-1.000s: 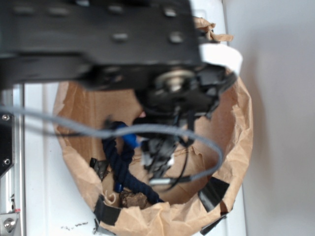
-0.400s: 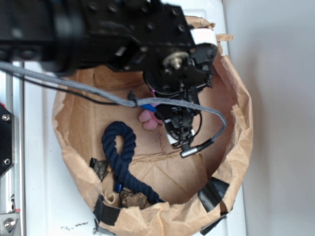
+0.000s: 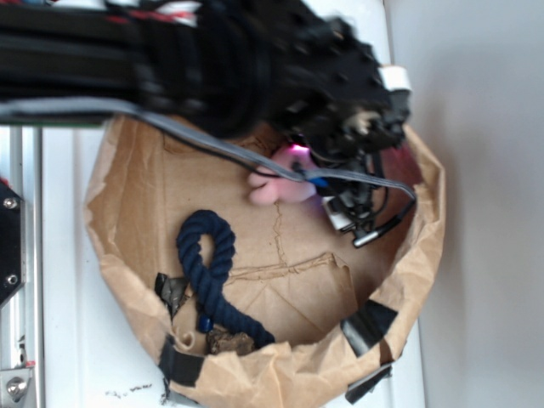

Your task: Grab the pink bunny.

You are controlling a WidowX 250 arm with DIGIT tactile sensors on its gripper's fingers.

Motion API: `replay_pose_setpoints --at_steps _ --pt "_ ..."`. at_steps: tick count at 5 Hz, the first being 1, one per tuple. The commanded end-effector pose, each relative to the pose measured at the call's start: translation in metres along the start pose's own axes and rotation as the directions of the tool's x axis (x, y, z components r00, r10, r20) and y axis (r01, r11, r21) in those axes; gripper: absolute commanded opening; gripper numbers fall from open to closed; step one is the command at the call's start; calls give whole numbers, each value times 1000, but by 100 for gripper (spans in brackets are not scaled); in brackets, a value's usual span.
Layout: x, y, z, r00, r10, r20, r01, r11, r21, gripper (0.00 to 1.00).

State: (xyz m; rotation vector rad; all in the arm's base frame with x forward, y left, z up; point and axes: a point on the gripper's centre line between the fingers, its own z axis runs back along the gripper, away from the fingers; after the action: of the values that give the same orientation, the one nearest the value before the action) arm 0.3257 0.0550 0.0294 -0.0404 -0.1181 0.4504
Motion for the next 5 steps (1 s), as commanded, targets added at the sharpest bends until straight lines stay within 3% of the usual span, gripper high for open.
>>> replay_pose_setpoints --at_steps 1,3,5 --pt "17 -23 -9 996 -71 52 67 995 76 0" --pt "12 -20 21 989 -144 28 144 990 7 0" --pt "1 -31 92 979 -203 -24 197 969 -146 0"
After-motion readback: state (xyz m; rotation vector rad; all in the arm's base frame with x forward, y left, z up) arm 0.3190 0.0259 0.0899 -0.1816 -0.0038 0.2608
